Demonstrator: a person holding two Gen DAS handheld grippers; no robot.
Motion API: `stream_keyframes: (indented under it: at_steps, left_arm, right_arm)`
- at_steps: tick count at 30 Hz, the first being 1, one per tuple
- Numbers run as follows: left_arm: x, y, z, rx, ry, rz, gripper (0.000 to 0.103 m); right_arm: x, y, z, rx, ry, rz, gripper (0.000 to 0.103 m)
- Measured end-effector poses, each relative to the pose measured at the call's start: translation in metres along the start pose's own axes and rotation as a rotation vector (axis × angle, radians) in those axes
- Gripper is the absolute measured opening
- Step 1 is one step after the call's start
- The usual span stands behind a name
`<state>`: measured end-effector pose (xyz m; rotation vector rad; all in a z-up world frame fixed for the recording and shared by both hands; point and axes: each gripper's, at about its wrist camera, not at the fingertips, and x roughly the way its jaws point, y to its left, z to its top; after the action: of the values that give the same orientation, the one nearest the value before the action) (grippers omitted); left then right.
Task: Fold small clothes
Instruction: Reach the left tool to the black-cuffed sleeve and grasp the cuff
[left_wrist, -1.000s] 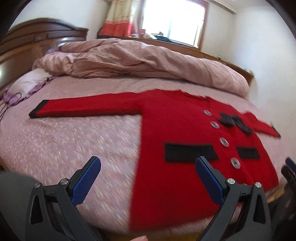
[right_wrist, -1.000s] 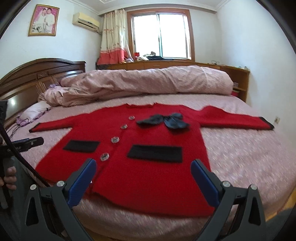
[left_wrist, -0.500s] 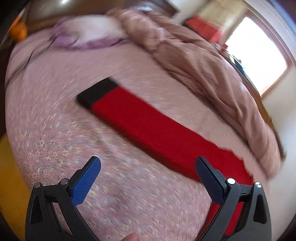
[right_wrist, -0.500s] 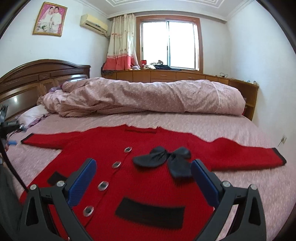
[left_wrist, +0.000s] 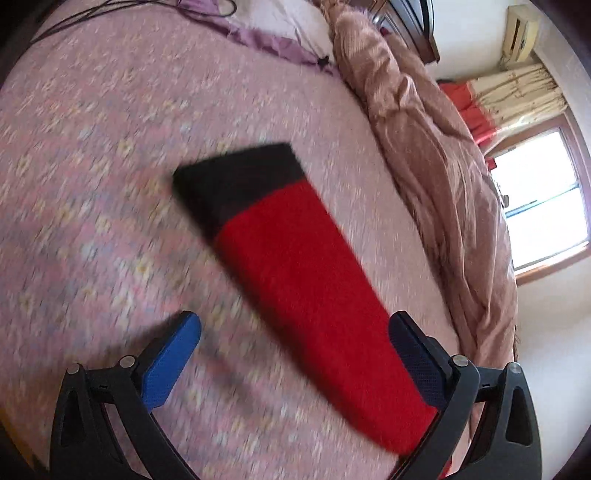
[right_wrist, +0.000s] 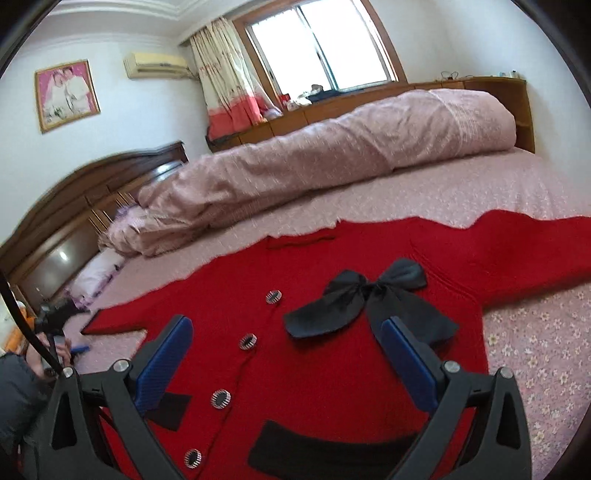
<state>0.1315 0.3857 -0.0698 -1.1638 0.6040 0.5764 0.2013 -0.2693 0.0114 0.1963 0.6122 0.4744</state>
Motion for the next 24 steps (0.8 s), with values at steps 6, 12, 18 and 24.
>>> stream_keyframes:
  at_steps: [6, 12, 18, 24]
  left_arm:
    - [0.017, -0.004, 0.031, -0.015, -0.066, -0.017, 0.098]
    - [0.015, 0.014, 0.045, -0.089, -0.110, -0.048, 0.063]
    - [0.013, 0.048, 0.048, -0.266, -0.078, -0.076, 0.005]
    - [-0.007, -0.023, 0.035, -0.001, -0.128, -0.102, 0.005]
  right_arm:
    - [0.004, -0.001, -0.007, -0.001, 0.039, 0.002, 0.103]
    - [0.009, -0.003, -0.013, -0.011, 0.085, -0.031, 0.103]
    - [0.013, -0.015, -0.016, 0.061, 0.098, 0.002, 0.103]
    - [0.010, -0.038, -0.006, 0.107, 0.083, -0.039, 0.103]
